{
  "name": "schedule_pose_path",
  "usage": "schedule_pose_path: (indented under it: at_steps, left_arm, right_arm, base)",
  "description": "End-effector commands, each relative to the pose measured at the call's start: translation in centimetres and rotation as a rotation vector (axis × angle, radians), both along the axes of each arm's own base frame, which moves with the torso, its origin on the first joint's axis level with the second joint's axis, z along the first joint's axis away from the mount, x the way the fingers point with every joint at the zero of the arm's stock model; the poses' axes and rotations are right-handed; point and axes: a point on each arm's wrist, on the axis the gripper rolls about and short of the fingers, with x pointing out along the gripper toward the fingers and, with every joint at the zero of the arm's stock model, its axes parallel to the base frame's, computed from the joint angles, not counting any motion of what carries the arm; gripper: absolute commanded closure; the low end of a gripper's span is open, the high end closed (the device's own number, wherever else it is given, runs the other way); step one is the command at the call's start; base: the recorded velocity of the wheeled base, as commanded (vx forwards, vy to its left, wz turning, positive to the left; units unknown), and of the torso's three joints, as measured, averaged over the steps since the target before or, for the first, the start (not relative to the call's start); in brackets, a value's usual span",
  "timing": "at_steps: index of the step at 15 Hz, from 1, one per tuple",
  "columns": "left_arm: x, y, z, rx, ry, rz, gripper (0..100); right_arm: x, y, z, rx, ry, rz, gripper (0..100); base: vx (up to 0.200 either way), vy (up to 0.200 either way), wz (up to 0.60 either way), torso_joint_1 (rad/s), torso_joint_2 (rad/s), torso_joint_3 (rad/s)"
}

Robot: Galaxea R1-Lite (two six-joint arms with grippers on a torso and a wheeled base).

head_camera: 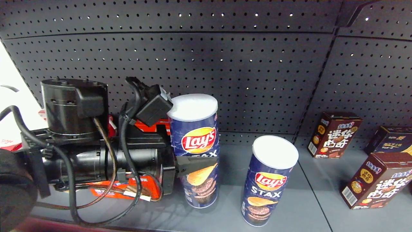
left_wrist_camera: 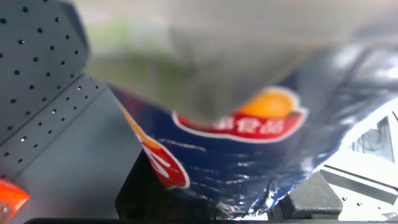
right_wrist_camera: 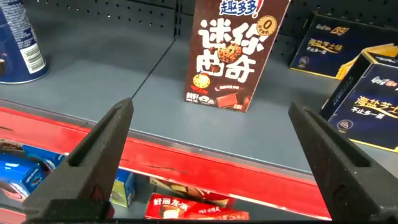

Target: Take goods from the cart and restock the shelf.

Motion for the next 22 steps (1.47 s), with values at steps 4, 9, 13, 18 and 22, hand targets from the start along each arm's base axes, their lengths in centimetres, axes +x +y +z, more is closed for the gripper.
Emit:
schedule_pose_path:
  at_steps: [4,9,13,18,22]
  left_arm:
    - [2.6,-0.7,-1.3,0.006,0.035,-0.001,100]
    - [5.6,-2.4,-0.7,-0.01,0.026,-0.002,100]
    - [8.4,-4.1,-1.9,-0.011,0.047,-0.035,100]
    - [10.1,-5.7,-3.6,0.003,0.066,-0.051,100]
    - [12.0,-6.7,-3.6,-0.006,-0.007,-0.092,100]
  right_arm:
    - [0.0,0.0,0.0,0.001,-0.001,-0.001,0]
    - [0.0,0.0,0.0,0.0,0.0,-0.001,0]
    - [0.0,0.0,0.0,0.001,-0.001,-0.001,0]
    - [0.0,0.0,0.0,0.0,0.0,0.001,0]
    - [0.0,0.0,0.0,0.005,-0.001,0.001,0]
  base:
    - [0.0,0.0,0.0,0.0,0.0,0.0]
    - [0.0,0.0,0.0,0.0,0.0,0.0]
    - [0.0,0.0,0.0,0.0,0.0,0.0]
    - [0.0,0.0,0.0,0.0,0.0,0.0]
    - [0.0,0.0,0.0,0.0,0.0,0.0]
